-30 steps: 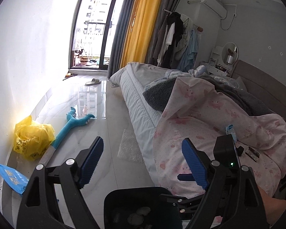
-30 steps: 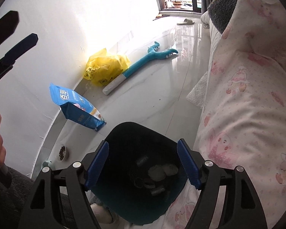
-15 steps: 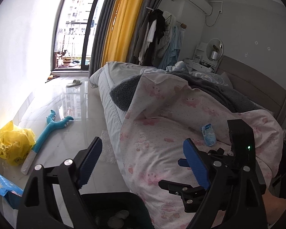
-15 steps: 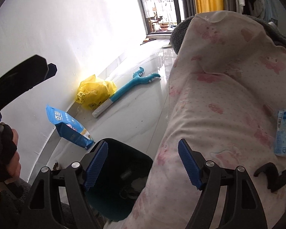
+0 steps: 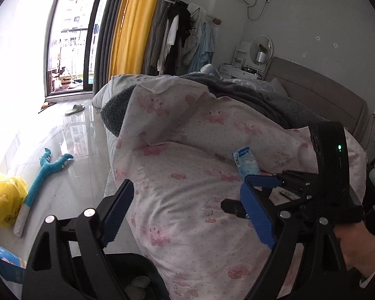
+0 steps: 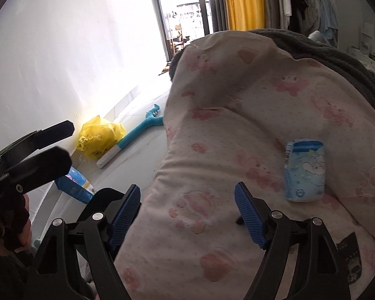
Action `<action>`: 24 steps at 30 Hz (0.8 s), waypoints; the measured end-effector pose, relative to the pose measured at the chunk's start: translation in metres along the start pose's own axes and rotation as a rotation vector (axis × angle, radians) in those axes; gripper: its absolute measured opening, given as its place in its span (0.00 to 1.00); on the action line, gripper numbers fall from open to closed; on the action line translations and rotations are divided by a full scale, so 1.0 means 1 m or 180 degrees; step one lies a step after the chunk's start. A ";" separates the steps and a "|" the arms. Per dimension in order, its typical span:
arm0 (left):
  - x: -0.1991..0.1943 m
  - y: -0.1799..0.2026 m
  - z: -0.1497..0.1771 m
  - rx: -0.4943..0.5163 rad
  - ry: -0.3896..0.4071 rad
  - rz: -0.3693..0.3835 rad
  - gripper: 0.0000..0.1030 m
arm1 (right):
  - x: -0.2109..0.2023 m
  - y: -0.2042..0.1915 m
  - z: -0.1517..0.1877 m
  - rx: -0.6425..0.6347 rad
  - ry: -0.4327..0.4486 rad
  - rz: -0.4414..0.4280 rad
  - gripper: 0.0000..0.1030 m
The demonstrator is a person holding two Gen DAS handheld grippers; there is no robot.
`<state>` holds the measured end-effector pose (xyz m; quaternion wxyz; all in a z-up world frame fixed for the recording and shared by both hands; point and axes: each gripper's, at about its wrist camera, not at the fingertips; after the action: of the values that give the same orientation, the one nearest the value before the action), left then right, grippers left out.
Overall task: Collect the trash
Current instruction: 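Move both tools back over the bed toward the blue packet, then close the left gripper on the black curved plastic piece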
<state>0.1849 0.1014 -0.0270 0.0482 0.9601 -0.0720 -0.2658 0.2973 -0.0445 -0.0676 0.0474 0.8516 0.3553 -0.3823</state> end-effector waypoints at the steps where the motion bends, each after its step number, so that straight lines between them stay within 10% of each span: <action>1: 0.002 0.002 0.000 0.0006 -0.0014 0.0004 0.86 | -0.002 0.009 0.000 0.0030 0.0005 0.0021 0.76; 24: 0.045 0.053 0.007 0.0171 -0.0306 0.0219 0.86 | -0.030 0.113 0.019 0.0753 -0.0096 -0.0167 0.65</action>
<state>0.2140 0.0419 -0.0485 0.0279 0.9442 -0.1143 -0.3078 0.3442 -0.1525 -0.0824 -0.0581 0.8358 0.3292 -0.4355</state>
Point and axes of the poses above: each gripper's, at about its wrist camera, not at the fingertips, and x roughly the way its jaws point, y to its right, z to its underside, and after that the axes turned 4 degrees about x, right-handed
